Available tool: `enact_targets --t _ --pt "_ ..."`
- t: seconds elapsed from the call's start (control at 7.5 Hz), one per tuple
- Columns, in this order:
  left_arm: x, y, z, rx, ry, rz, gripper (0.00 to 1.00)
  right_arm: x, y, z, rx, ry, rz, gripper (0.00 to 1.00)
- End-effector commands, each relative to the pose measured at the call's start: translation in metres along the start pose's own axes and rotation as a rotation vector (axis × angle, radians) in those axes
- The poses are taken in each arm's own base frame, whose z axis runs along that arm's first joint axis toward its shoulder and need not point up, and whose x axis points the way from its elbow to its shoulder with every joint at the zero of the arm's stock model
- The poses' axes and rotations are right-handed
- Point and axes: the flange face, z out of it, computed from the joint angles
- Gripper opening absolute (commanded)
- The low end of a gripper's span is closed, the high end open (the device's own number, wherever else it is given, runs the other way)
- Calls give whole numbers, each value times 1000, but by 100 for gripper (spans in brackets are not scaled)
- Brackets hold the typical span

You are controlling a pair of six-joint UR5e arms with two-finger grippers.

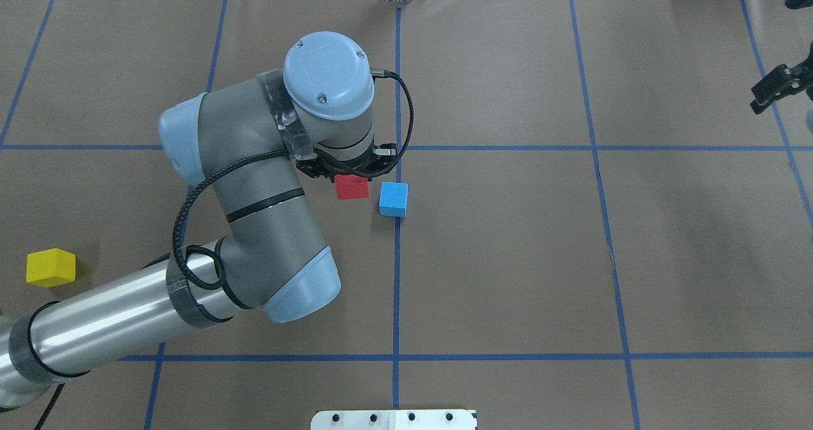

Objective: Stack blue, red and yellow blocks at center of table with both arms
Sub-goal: 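Carry the red cube with the left gripper above the blue cube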

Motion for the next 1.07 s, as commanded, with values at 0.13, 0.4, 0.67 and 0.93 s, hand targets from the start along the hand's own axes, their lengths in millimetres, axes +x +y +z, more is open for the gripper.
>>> enact_targets --t 0.13,0.4,0.67,0.93 --pt "24 1 6 14 58 194 0 87 55 7 -26 -50 72 99" --pt "34 -4 42 22 89 196 0 101 70 12 -35 -60 89 99" --pt "36 1 48 10 83 197 0 105 76 14 -39 -60 96 99" --pt "39 8 56 -3 80 124 0 104 76 13 -38 -60 95 99"
